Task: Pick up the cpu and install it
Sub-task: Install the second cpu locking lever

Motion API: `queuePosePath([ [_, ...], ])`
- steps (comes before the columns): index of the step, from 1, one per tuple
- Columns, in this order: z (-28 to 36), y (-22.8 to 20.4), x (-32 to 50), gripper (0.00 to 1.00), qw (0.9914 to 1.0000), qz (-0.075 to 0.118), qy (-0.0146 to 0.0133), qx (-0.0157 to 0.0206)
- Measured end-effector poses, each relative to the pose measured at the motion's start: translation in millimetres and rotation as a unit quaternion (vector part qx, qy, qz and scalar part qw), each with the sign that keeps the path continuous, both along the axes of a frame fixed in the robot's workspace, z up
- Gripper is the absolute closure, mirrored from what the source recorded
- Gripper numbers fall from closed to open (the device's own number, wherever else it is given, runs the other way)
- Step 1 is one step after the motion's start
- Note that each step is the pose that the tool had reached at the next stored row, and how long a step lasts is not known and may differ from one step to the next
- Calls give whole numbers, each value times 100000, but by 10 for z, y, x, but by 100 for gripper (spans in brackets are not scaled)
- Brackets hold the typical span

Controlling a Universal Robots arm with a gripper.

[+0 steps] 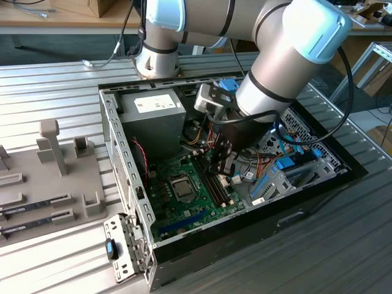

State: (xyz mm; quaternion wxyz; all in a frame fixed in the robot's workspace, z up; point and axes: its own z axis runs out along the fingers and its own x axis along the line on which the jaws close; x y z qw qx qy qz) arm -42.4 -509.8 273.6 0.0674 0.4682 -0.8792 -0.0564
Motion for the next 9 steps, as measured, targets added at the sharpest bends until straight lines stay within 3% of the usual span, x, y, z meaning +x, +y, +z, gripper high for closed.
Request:
queuePosePath([
  [2, 36, 2, 1, 89, 100000, 2, -5, 15],
  [9, 40, 1, 1, 89, 100000, 1, -2, 1],
])
